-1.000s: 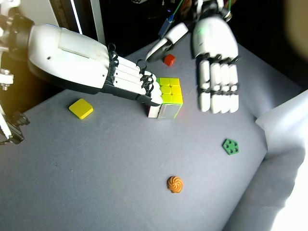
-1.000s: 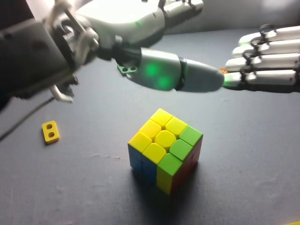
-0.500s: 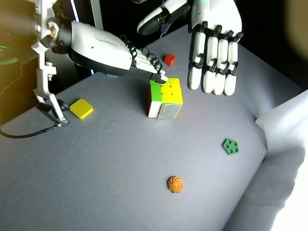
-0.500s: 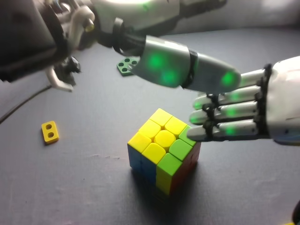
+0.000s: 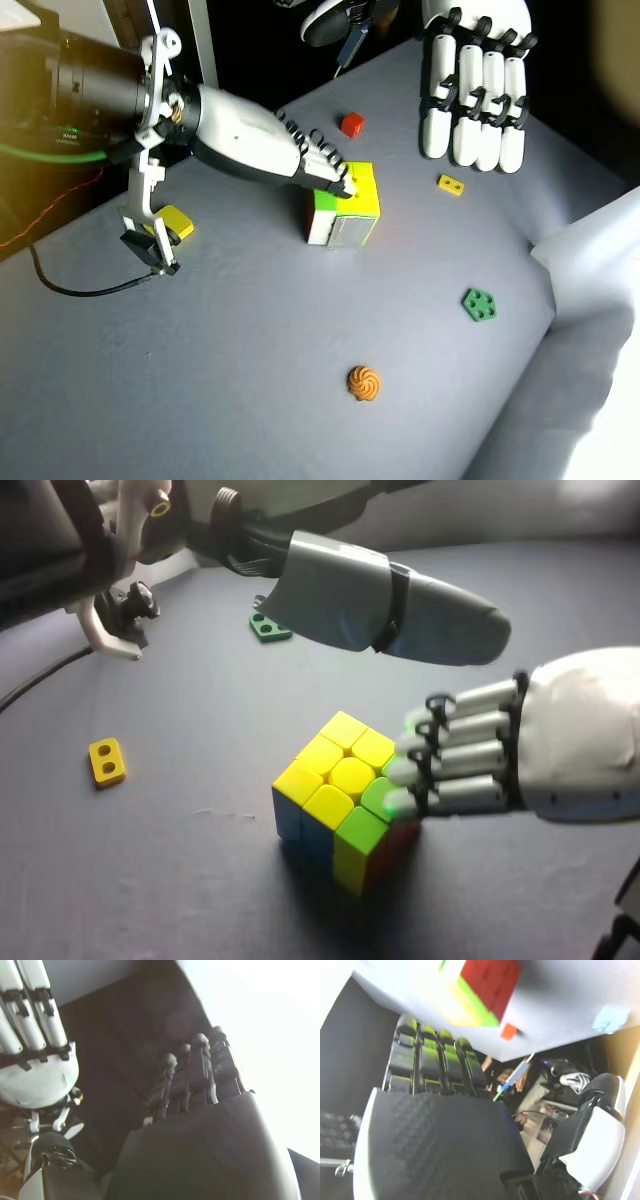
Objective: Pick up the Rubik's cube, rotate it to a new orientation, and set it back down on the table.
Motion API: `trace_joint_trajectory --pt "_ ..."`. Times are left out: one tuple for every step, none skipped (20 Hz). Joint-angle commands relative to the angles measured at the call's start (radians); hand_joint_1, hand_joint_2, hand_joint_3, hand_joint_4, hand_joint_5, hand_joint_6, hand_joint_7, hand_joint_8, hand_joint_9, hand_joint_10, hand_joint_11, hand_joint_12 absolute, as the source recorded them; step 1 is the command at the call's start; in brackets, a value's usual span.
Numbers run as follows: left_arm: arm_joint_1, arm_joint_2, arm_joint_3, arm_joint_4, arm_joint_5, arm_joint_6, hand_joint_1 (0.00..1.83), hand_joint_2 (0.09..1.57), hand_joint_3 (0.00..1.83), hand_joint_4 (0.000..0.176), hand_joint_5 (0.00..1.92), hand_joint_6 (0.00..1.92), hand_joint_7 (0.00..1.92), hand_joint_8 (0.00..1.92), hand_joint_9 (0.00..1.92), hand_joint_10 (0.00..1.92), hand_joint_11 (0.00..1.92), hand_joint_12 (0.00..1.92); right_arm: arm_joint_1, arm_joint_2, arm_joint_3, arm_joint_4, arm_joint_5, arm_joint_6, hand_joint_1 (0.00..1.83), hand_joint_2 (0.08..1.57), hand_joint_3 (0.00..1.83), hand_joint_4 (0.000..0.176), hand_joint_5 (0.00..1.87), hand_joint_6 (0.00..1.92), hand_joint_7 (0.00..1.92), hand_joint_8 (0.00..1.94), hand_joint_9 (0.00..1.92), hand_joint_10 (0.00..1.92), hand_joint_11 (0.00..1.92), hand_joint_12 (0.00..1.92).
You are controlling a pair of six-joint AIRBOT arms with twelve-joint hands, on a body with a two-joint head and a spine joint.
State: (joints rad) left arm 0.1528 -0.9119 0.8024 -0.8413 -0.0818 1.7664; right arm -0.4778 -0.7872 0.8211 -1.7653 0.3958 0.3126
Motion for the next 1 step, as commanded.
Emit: trace_joint_trajectory --pt "-0.016 0.000 -0.002 0.002 -0.075 0.001 0.00 0.87 0.00 0.000 0.00 0.00 0.00 0.00 0.00 0.00 0.00 0.00 0.004 -0.003 0.003 0.038 0.001 0.000 0.28 0.63 0.00 0.000 0.00 0.00 0.00 0.00 0.00 0.00 0.00 0.06"
